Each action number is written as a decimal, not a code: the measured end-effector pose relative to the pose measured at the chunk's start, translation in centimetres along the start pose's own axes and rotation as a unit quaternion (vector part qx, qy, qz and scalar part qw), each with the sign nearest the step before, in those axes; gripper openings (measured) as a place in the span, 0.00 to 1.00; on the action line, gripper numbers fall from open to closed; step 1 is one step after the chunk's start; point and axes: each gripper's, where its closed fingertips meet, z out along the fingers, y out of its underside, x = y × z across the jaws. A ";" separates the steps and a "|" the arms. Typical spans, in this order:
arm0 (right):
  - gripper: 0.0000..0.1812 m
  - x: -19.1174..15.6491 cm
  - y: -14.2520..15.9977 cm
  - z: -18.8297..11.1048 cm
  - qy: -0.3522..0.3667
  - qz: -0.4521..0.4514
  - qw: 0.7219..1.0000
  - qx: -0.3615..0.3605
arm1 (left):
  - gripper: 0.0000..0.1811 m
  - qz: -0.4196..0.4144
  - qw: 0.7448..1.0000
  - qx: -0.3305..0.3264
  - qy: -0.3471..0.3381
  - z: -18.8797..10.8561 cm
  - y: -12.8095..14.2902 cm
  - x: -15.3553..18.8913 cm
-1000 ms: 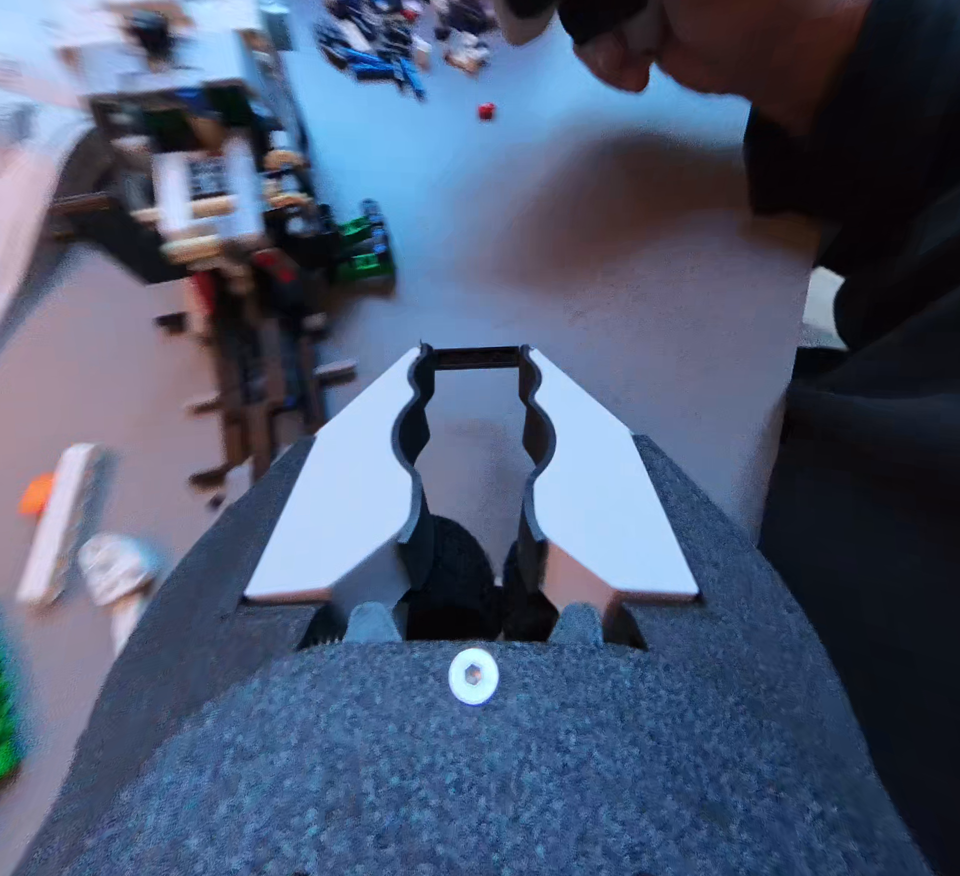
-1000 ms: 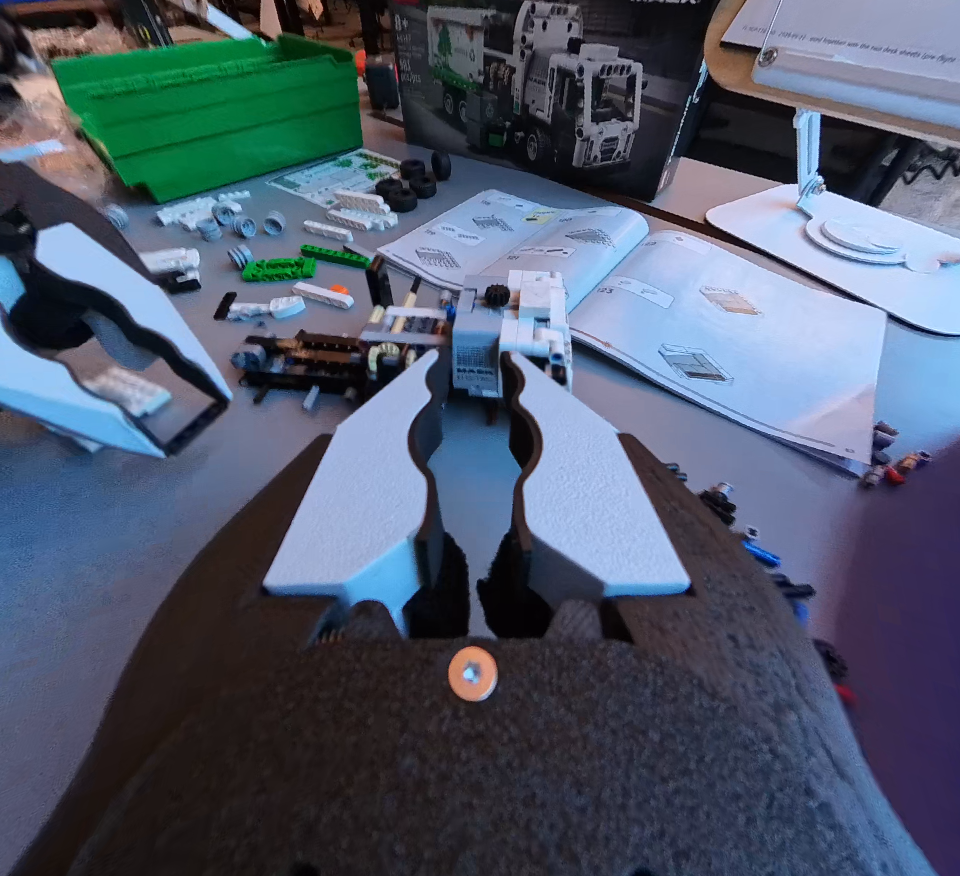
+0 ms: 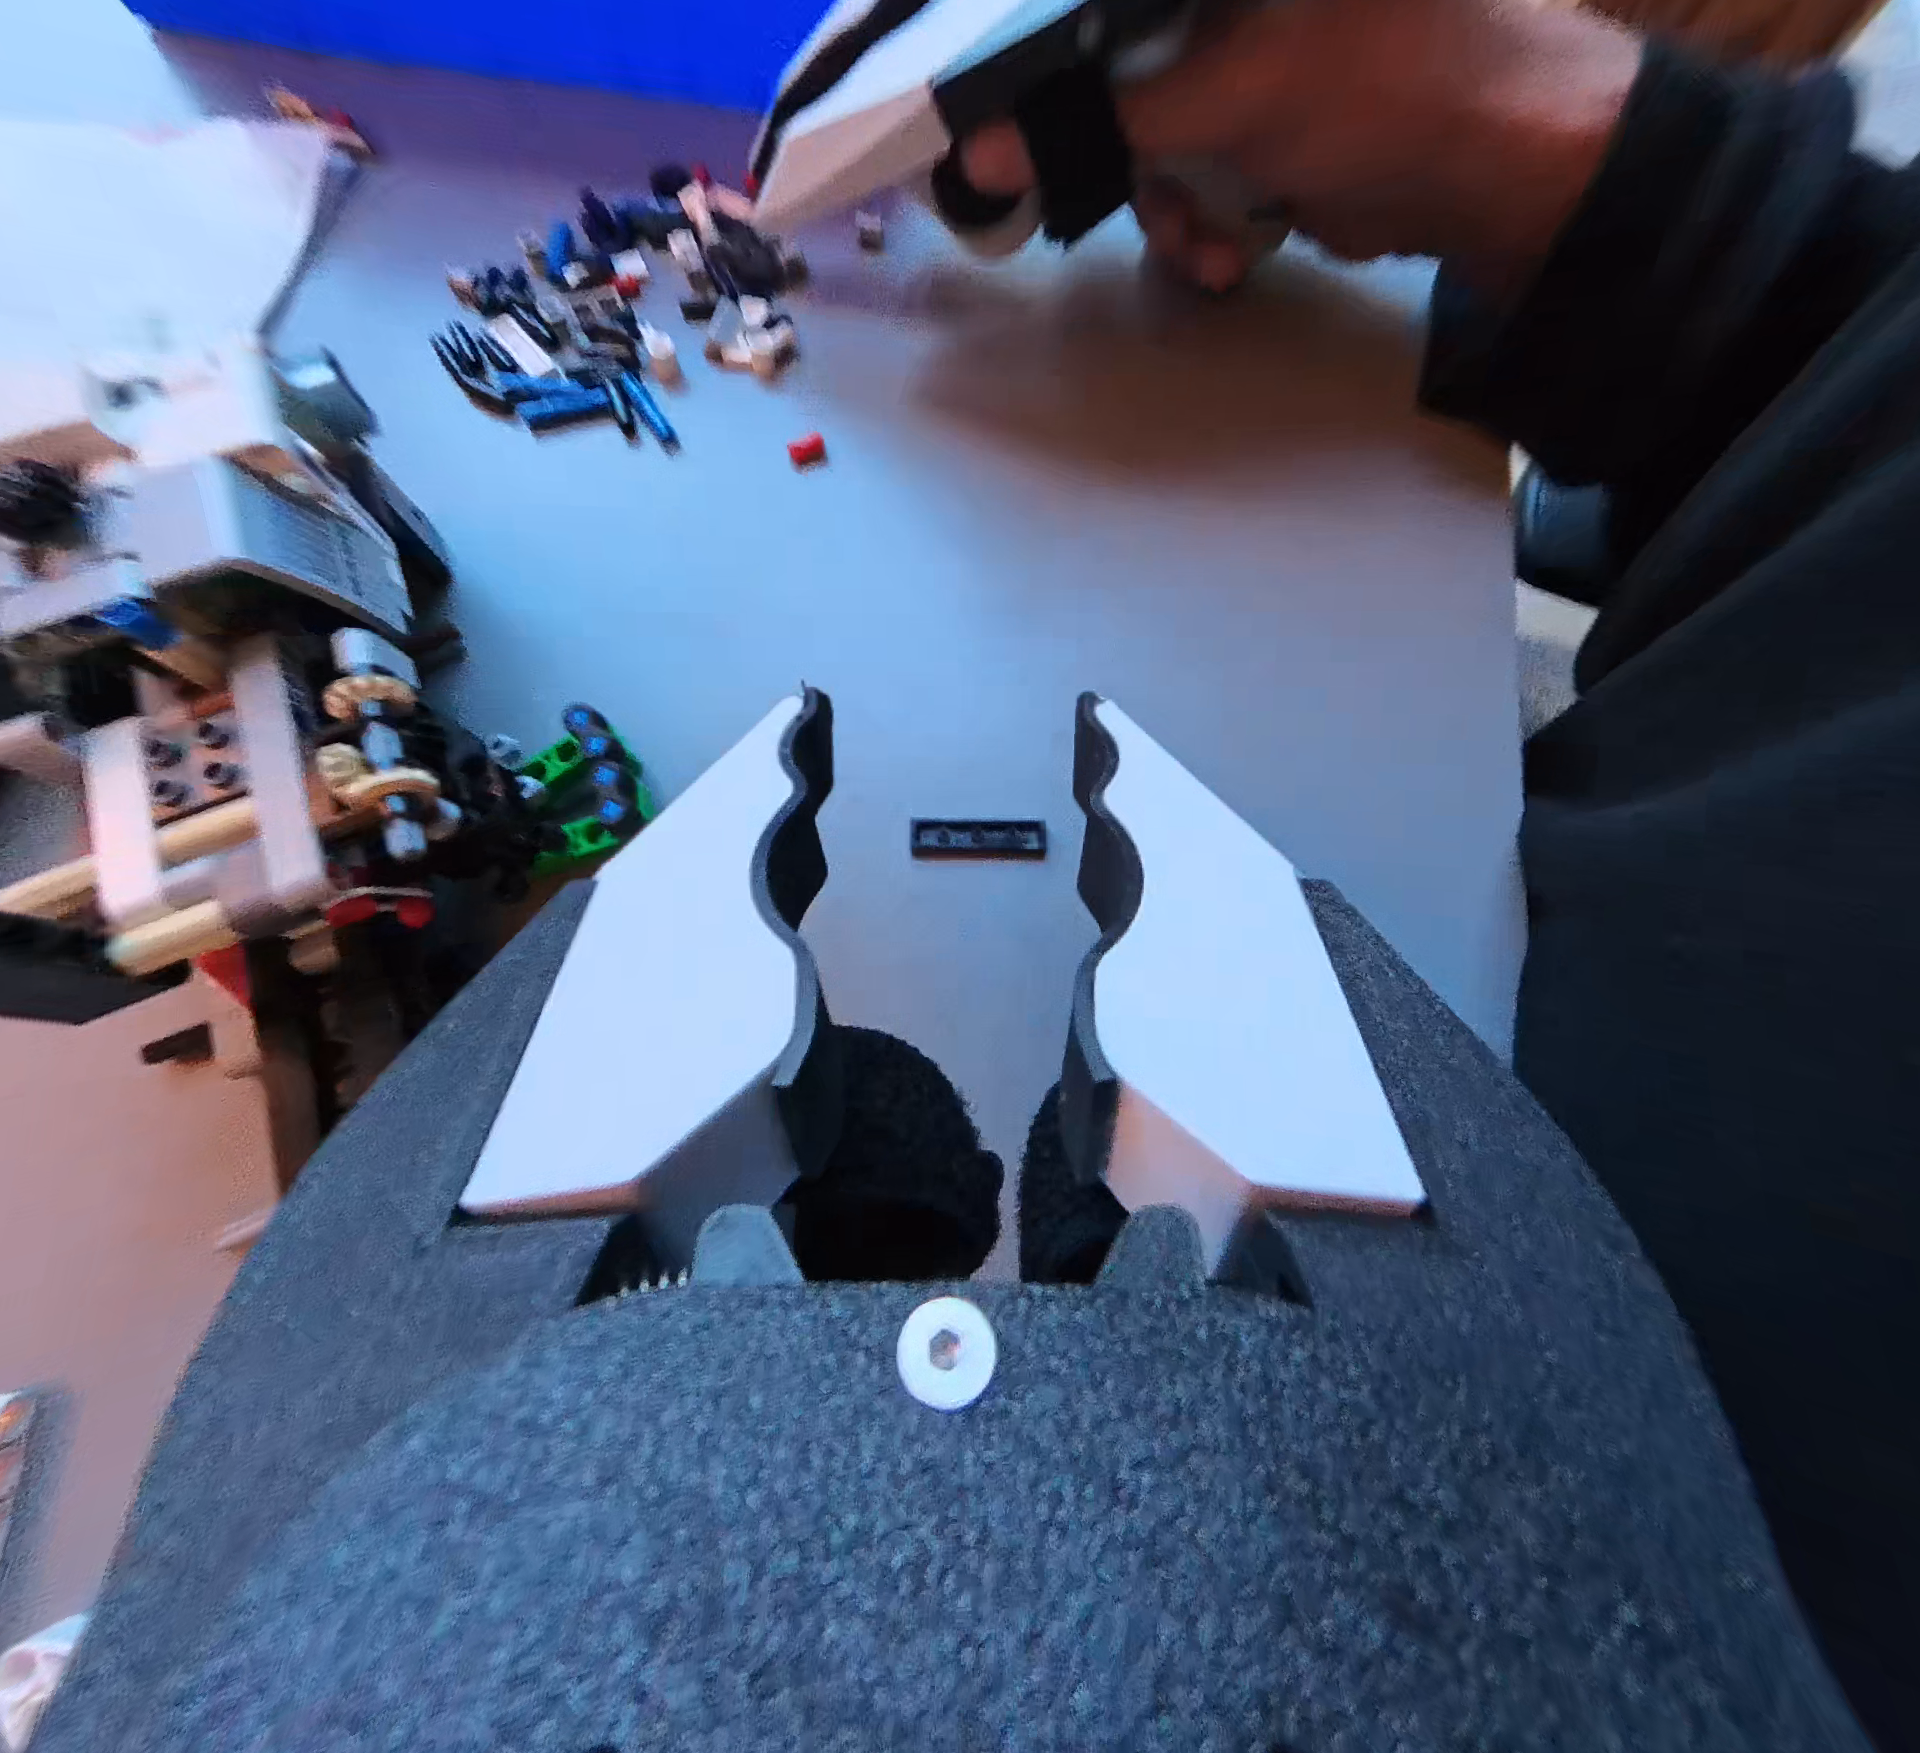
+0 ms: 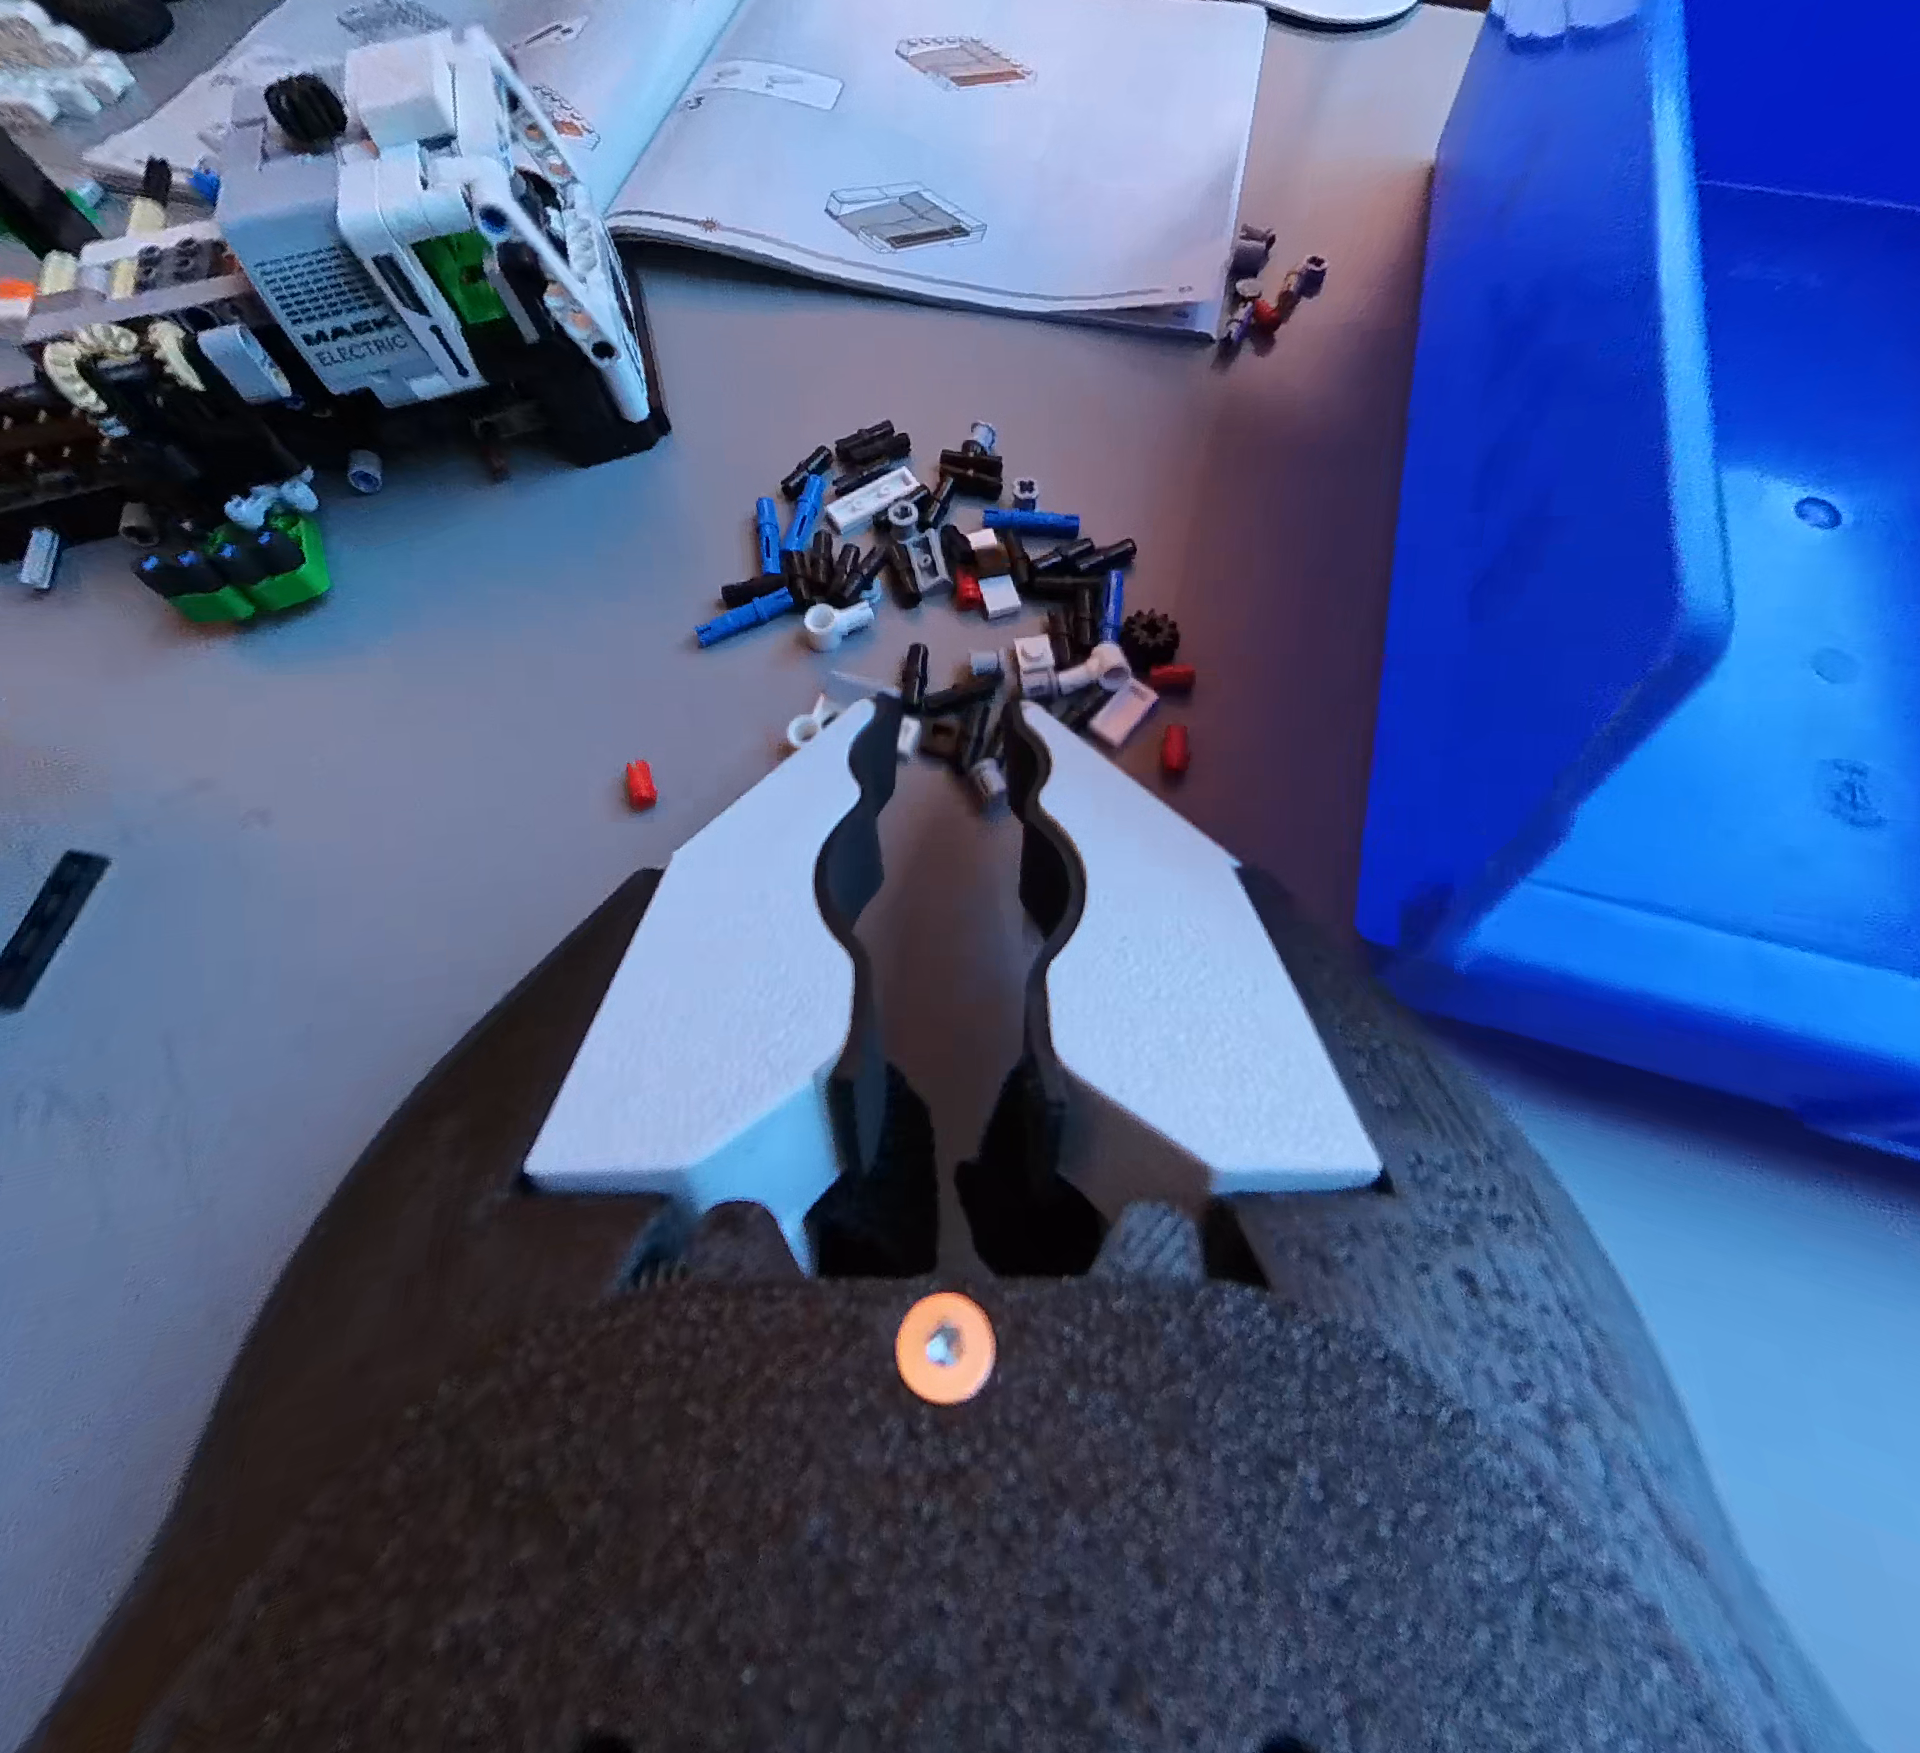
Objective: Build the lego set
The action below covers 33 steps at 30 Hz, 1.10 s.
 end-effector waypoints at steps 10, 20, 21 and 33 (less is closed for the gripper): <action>0.07 0.8 -1.2 4.0 0.038 -0.003 0.999 -0.038 | 0.21 -0.014 0.997 0.060 -0.039 -3.0 -1.5 -2.9; 0.06 0.1 -1.3 5.6 0.015 -0.014 0.998 -0.066 | 0.20 -0.032 0.997 0.059 -0.029 -3.0 -0.3 -4.1; 0.06 -0.2 -1.3 5.7 0.008 -0.012 0.998 -0.066 | 0.20 -0.036 0.997 0.060 -0.028 -3.1 -0.3 -4.2; 0.06 0.4 -1.4 6.0 0.007 0.005 0.998 -0.070 | 0.20 -0.049 0.997 0.056 -0.022 -3.1 0.2 -4.2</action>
